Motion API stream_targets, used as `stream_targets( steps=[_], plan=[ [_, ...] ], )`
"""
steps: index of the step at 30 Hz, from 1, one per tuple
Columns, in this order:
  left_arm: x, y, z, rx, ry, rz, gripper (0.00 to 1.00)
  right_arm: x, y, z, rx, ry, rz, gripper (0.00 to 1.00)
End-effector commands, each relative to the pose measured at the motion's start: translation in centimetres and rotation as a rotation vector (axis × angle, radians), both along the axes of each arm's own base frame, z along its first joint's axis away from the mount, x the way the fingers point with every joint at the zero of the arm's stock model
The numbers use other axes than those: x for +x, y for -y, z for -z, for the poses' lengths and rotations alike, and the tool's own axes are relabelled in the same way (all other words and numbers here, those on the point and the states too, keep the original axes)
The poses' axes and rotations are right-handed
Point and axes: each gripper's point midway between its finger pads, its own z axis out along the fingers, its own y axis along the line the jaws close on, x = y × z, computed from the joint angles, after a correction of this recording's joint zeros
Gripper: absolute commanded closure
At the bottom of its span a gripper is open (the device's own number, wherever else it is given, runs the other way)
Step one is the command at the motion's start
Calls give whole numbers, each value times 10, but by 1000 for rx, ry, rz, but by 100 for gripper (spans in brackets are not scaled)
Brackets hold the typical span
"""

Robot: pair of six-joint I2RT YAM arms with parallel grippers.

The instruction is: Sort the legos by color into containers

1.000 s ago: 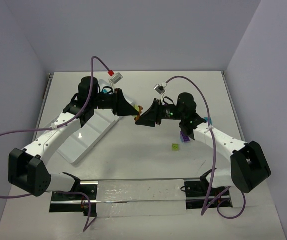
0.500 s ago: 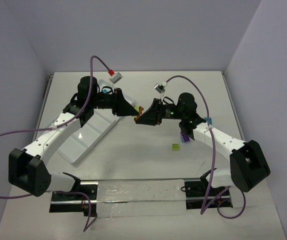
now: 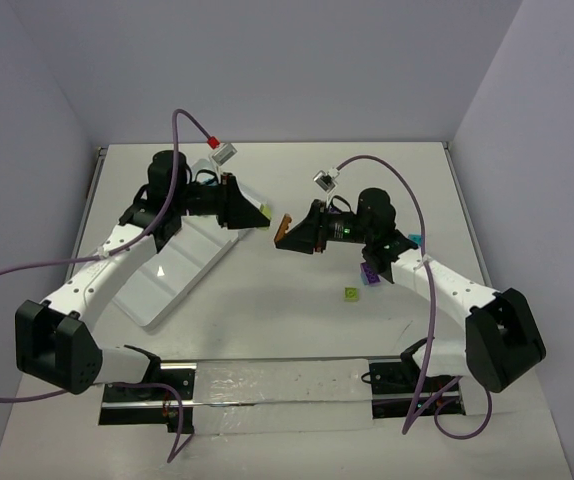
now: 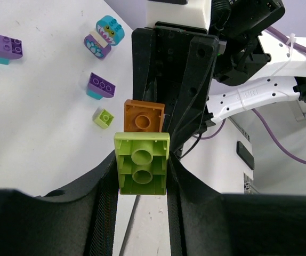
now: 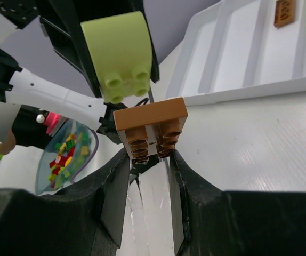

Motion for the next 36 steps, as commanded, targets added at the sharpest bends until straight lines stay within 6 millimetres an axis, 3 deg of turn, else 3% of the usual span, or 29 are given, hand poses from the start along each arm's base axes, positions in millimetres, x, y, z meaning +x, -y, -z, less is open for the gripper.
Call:
stream_targets(
  steps=[1, 4, 6, 9, 12, 16, 20, 27, 36],
  plan=[
    [2, -11, -27, -12, 106, -35, 100, 9, 7, -1, -45, 44, 64, 100],
    [14, -24, -23, 24, 97, -122, 100, 15, 14, 10, -99, 50, 115, 100],
    [34, -50, -7, 108, 49, -311, 100, 20, 24, 18, -159, 56, 183, 100],
    [48, -75, 14, 164, -33, -448, 100, 25, 34, 25, -214, 60, 241, 100],
    [83, -120, 56, 325, -182, -767, 100, 30, 44, 31, -265, 62, 287, 100],
    [113, -159, 105, 509, -336, -1033, 100, 36, 48, 28, -276, 76, 316, 100],
    [135, -177, 146, 633, -427, -1157, 100, 36, 51, 29, -286, 64, 331, 100],
    [157, -188, 169, 706, -430, -1249, 100, 36, 53, 31, -292, 53, 341, 100],
    [167, -182, 194, 707, -436, -1242, 100, 38, 51, 32, -292, 37, 339, 100]
  ],
)
